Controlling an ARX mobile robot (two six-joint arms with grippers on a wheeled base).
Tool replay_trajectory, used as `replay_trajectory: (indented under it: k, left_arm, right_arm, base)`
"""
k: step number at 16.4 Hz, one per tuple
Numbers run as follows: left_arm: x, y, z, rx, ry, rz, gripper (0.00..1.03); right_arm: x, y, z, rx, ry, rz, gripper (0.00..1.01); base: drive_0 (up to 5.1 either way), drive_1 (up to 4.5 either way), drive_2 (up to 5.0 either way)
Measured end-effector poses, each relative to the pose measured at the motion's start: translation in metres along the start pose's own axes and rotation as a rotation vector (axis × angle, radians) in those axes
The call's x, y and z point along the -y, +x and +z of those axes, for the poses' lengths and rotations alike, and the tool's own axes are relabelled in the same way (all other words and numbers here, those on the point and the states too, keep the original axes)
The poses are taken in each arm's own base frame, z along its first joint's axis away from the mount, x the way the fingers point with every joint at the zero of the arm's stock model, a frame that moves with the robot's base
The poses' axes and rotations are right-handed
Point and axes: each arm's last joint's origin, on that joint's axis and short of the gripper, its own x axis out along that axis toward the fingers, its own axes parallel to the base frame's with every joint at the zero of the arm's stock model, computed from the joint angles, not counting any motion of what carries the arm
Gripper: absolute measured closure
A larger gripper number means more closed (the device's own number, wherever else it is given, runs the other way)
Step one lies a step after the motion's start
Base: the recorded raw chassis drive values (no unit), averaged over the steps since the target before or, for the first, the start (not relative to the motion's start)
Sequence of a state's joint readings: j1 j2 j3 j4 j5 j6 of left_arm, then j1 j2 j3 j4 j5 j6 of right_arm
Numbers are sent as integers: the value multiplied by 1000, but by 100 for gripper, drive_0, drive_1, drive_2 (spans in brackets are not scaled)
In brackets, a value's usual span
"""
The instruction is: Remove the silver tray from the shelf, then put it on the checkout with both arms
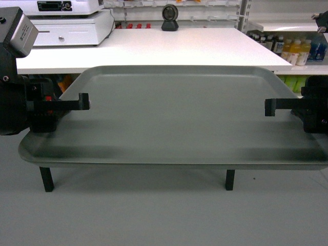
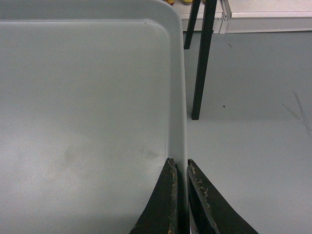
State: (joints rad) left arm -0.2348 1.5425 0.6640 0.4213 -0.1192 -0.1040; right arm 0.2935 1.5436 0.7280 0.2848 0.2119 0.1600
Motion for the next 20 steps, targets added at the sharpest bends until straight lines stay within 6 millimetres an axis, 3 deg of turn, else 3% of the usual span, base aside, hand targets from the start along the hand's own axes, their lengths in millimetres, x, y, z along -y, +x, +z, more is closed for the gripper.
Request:
replay_trajectory:
  k: [20]
  left_arm:
    - [0,0,0,-2,0,1,99]
  right_arm:
    - [0,0,0,-2,0,1,98]
  base:
    - [11,443,-421]
